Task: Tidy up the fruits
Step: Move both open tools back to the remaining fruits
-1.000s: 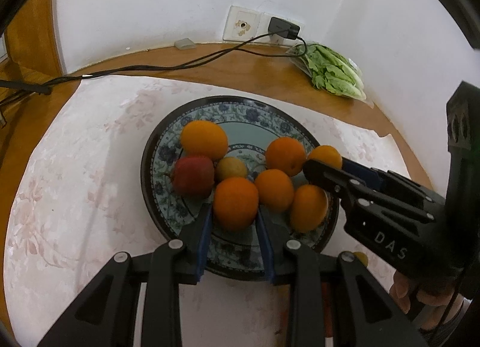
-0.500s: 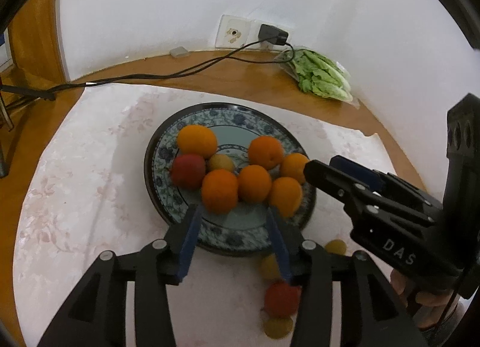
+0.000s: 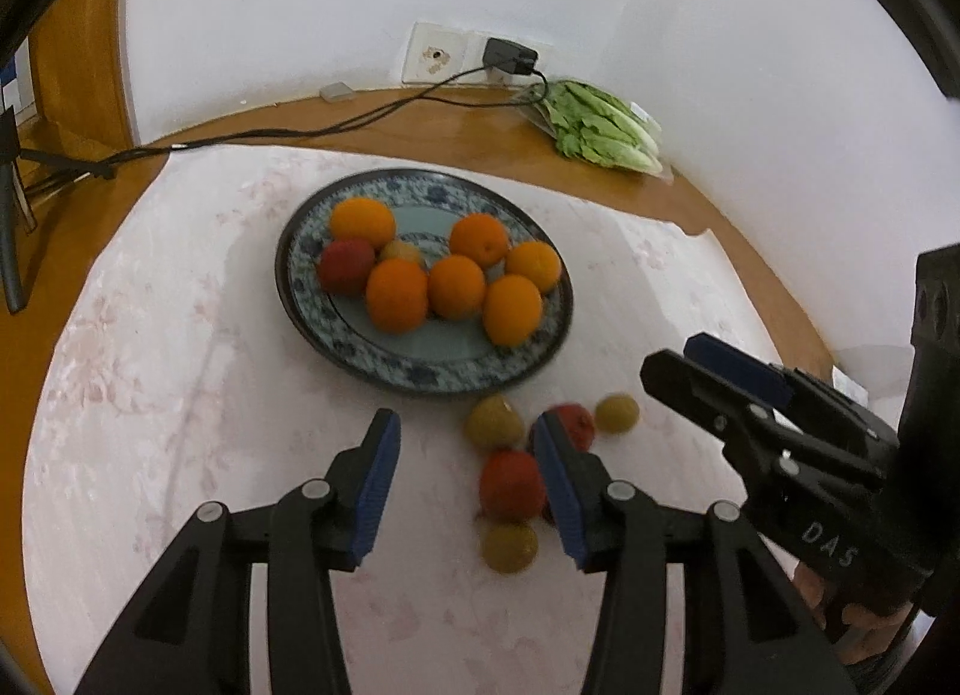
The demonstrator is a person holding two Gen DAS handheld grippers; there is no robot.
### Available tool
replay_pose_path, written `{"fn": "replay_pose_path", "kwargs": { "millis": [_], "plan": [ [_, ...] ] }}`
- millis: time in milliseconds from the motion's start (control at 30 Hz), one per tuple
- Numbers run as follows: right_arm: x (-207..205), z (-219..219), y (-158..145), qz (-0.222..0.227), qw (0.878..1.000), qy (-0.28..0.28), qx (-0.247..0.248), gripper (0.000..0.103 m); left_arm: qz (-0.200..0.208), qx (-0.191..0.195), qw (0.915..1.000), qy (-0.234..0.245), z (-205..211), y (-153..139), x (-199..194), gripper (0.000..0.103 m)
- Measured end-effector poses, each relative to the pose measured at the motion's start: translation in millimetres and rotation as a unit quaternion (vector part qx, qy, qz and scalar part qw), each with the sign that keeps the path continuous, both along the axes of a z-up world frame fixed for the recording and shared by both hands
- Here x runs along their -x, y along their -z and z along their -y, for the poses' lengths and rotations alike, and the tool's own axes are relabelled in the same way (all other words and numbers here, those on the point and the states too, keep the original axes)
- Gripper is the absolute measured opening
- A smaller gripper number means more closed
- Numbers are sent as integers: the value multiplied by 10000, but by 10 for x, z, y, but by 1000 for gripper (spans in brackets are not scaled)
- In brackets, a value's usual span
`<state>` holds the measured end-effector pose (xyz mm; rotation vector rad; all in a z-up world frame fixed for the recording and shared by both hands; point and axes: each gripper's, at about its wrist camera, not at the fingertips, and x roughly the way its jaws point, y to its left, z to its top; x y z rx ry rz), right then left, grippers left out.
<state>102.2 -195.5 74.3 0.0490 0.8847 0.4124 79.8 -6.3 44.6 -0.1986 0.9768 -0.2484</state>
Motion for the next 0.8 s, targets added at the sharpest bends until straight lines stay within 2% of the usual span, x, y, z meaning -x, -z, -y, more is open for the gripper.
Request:
{"fn": "replay_pose_path", "kwargs": {
  "millis": [267, 600, 800],
  "plan": [
    [293, 180, 92, -169, 9994, 239, -203, 45, -114, 7, 9998, 168, 144, 109, 146, 49],
    [401, 419, 167, -286, 9979, 513, -261, 45, -182, -22, 9995, 272, 233, 236, 185, 47],
    [416, 456, 197, -333, 9974, 559, -320, 45, -119, 91, 9995, 284, 230, 249, 182, 47]
  ]
}}
